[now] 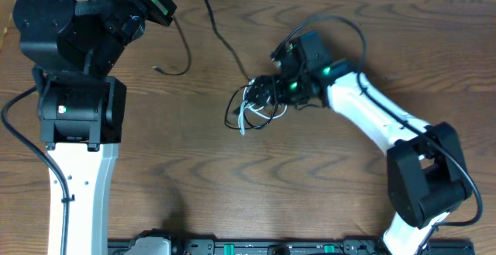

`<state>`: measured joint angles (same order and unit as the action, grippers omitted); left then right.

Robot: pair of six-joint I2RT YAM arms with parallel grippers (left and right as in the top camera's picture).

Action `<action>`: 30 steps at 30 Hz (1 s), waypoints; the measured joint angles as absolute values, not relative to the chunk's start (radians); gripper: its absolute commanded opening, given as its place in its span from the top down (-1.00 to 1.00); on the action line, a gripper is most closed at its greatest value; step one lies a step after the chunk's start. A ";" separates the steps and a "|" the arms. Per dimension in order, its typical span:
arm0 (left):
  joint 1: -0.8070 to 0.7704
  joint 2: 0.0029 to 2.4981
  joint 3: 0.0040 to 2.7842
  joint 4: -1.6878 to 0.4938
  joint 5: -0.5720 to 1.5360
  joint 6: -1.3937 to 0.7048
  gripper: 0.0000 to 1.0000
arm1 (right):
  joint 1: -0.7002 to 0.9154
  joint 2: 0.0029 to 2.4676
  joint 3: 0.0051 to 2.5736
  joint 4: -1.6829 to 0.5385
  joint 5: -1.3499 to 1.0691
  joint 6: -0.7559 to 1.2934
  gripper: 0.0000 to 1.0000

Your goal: Untangle cables

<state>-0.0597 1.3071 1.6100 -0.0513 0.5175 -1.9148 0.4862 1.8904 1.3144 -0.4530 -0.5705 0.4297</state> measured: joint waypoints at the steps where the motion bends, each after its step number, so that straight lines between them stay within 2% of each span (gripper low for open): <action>1: -0.060 1.307 1.610 -0.051 0.517 -1.915 0.85 | 0.501 1.890 1.291 -0.419 -0.581 0.442 -0.97; 5: -0.060 1.307 1.610 -0.051 0.517 -1.915 0.85 | 0.550 1.890 1.248 -0.400 -0.592 0.472 -0.51; 9: -0.059 1.307 1.610 -0.052 0.509 -1.915 0.85 | 0.613 1.890 1.195 -0.407 -0.554 0.482 -0.49; 12: -0.048 1.307 1.610 -0.052 0.498 -1.916 0.85 | 0.633 1.890 1.158 -0.409 -0.518 0.486 -0.35; 23: 0.047 1.307 1.611 -0.073 0.472 -2.023 0.85 | 0.586 1.866 1.066 -0.399 -0.320 0.608 -0.33; 27: 0.083 1.307 1.612 -0.193 0.463 -2.024 0.85 | 0.536 1.863 1.053 -0.352 -0.369 0.591 -0.45; 30: 0.083 1.307 1.614 -0.365 0.463 -2.024 0.85 | 0.519 1.866 1.036 -0.282 -0.481 0.538 -0.47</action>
